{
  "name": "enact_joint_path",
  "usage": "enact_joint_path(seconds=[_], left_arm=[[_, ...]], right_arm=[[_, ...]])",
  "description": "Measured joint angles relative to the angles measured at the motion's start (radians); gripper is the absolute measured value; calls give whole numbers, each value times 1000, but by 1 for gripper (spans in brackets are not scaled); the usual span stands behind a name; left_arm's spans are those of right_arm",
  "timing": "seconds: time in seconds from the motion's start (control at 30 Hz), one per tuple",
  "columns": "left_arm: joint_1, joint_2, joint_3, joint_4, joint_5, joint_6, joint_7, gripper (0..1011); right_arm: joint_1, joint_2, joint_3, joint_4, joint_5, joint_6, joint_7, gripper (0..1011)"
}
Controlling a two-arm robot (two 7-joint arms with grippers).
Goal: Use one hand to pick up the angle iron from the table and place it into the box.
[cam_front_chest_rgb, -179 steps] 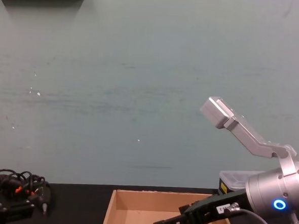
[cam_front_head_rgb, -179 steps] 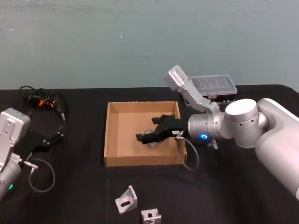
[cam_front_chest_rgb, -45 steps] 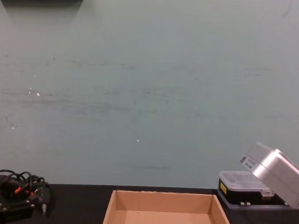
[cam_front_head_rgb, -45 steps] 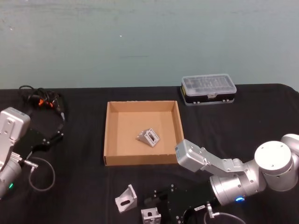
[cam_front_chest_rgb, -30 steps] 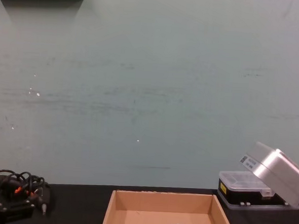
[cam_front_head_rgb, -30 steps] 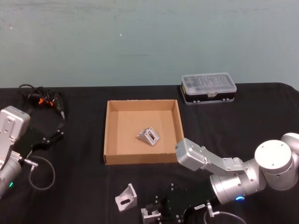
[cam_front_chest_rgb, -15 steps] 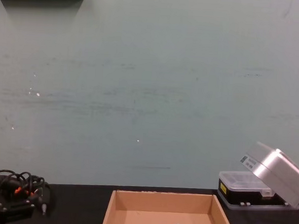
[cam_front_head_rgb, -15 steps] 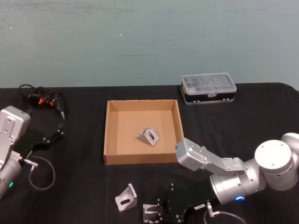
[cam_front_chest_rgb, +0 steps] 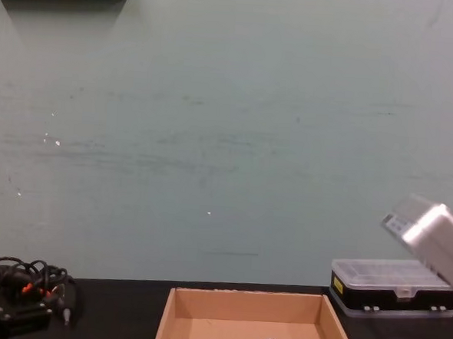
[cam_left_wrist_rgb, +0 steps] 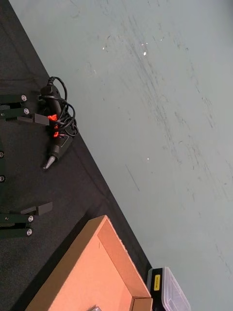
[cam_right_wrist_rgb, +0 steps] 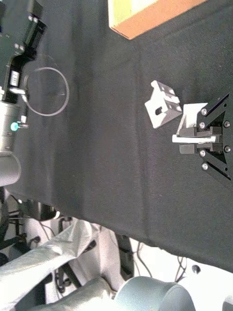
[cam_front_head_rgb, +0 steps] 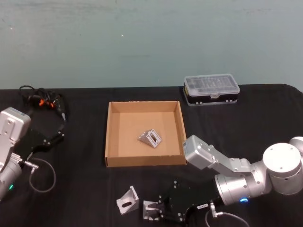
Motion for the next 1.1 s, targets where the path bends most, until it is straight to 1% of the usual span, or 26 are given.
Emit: enact_joint_path(seconds=[0.1, 0.13, 0.2, 0.23, 0.3, 0.33, 0.47, 0.57, 0.63, 0.77, 0.87, 0.9, 1.0, 1.07, 1.1], left_arm=[[0, 0, 0, 0, 0, 0, 0, 1000], [0, 0, 0, 0, 0, 0, 0, 1000], [0, 0, 0, 0, 0, 0, 0, 1000], [0, 0, 0, 0, 0, 0, 0, 1000], [0, 0, 0, 0, 0, 0, 0, 1000], [0, 0, 0, 0, 0, 0, 0, 1000], [0, 0, 0, 0, 0, 0, 0, 1000], [0, 0, 0, 0, 0, 0, 0, 1000], [0, 0, 0, 0, 0, 0, 0, 1000], [0, 0, 0, 0, 0, 0, 0, 1000], [0, 0, 0, 0, 0, 0, 0, 1000], [0, 0, 0, 0, 0, 0, 0, 1000], [0, 0, 0, 0, 0, 0, 0, 1000], [0, 0, 0, 0, 0, 0, 0, 1000], [0, 0, 0, 0, 0, 0, 0, 1000]], right_arm=[[-8, 8, 15, -17, 20, -5, -7, 78], [-8, 8, 15, -17, 20, -5, -7, 78], [-14, 15, 30, -31, 38, -10, -13, 78], [-19, 21, 43, -42, 52, -17, -16, 78], [-25, 25, 55, -51, 66, -27, -21, 78], [-35, 29, 70, -59, 84, -43, -27, 78], [-54, 36, 100, -71, 114, -72, -43, 78], [-80, 37, 143, -78, 151, -108, -73, 78], [-88, 34, 159, -77, 164, -120, -86, 78], [-100, 19, 189, -66, 179, -139, -117, 78], [-103, -6, 215, -47, 181, -144, -161, 78], [-103, -6, 215, -47, 181, -144, -161, 78], [-101, -41, 239, -20, 173, -144, -218, 78], [-97, -57, 247, -7, 169, -144, -240, 78], [-91, -72, 254, 7, 162, -143, -261, 78]])
